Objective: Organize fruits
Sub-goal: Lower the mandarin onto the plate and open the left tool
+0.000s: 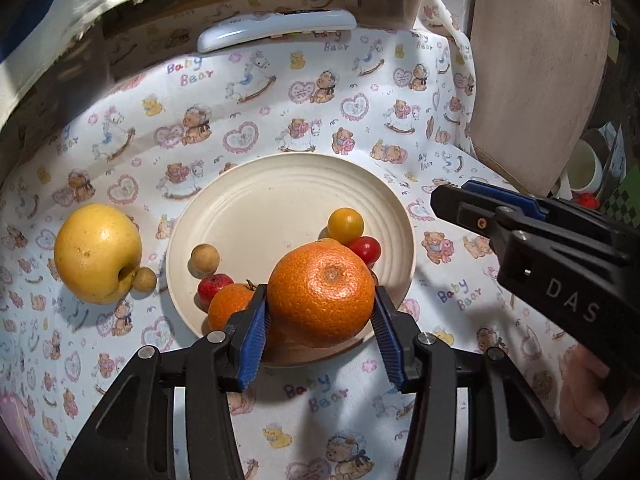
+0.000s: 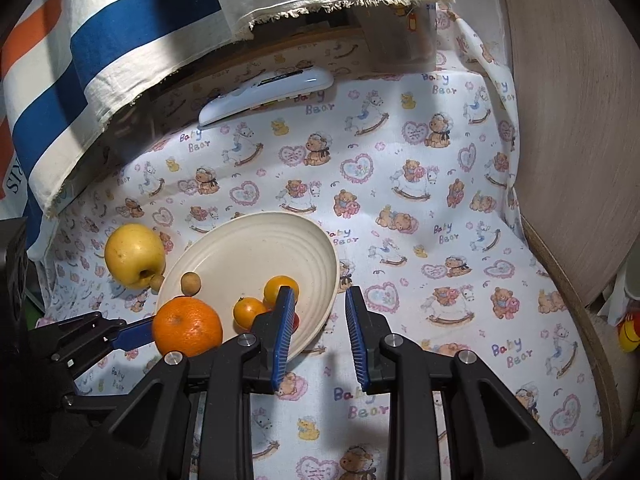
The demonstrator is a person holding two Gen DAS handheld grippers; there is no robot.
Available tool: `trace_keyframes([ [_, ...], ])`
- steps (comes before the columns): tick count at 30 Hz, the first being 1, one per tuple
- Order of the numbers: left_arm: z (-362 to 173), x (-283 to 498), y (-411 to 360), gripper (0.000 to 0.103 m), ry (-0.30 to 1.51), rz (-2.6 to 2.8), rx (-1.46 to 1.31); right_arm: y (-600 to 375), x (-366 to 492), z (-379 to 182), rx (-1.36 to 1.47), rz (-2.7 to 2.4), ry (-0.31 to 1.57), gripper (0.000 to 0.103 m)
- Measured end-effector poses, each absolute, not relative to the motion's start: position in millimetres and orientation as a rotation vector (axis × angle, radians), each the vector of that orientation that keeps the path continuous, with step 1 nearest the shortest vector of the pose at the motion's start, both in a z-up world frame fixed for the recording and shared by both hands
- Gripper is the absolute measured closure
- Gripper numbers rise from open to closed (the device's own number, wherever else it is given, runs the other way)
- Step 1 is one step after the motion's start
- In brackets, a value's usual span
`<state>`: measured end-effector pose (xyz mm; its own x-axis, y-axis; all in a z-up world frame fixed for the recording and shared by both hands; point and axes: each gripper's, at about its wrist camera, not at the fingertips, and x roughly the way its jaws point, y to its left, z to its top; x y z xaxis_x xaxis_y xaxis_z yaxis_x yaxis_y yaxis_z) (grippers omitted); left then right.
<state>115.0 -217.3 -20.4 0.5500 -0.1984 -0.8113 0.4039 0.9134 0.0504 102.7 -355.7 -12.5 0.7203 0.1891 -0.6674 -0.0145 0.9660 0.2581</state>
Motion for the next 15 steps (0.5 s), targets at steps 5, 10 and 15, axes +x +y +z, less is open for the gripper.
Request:
trace_keyframes([
  [5, -25, 112, -227, 0.055, 0.916, -0.372, 0.292, -360, 105, -15, 0.27, 0.111, 0.78, 0.075],
  [10, -28, 111, -238, 0.054, 0.91, -0.334, 0.38, -362, 104, -14, 0.28, 0.102, 0.771, 0.075],
  [15, -29, 113, -240, 0.054, 0.921, -0.33, 0.413, -366, 102, -12, 0.297, 0.1, 0.762, 0.075],
])
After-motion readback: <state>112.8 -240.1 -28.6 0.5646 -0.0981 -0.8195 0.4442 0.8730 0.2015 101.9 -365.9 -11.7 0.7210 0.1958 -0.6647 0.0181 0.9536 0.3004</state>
